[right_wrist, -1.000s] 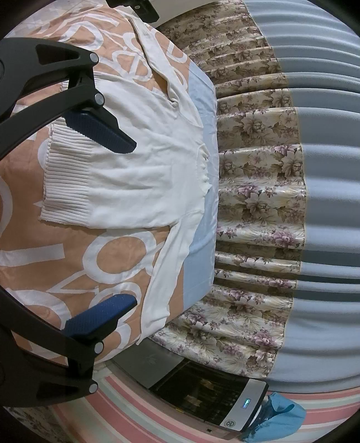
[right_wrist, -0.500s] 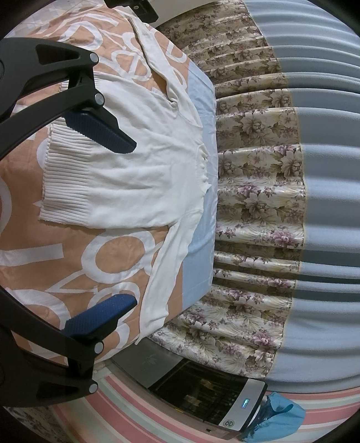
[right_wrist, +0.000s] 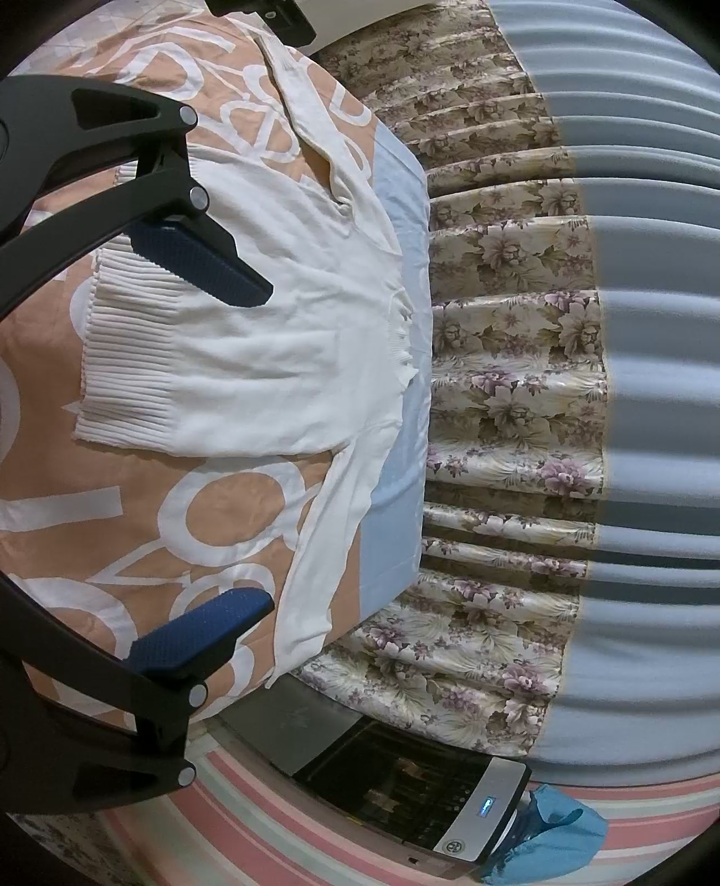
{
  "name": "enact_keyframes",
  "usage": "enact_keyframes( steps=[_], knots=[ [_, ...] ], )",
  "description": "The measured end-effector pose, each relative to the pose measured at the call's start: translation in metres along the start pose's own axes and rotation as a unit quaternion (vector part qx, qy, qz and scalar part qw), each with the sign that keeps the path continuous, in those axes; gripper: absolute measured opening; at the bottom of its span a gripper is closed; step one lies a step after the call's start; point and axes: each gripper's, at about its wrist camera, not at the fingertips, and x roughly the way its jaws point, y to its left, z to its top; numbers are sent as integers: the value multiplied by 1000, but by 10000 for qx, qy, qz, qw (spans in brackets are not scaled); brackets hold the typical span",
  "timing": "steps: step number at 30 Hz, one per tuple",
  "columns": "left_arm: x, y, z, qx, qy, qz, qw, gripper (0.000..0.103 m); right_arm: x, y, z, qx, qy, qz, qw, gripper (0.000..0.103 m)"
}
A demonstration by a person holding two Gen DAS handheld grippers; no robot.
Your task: Fold small clothes
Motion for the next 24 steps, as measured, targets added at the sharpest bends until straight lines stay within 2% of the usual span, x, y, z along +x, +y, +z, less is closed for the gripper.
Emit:
enact_keyframes(
  steps=[24],
  knots=[
    [0, 2, -4, -2, -13, -8, 10000, 101, 6, 2, 0, -9, 24, -8, 10000, 100]
  ],
)
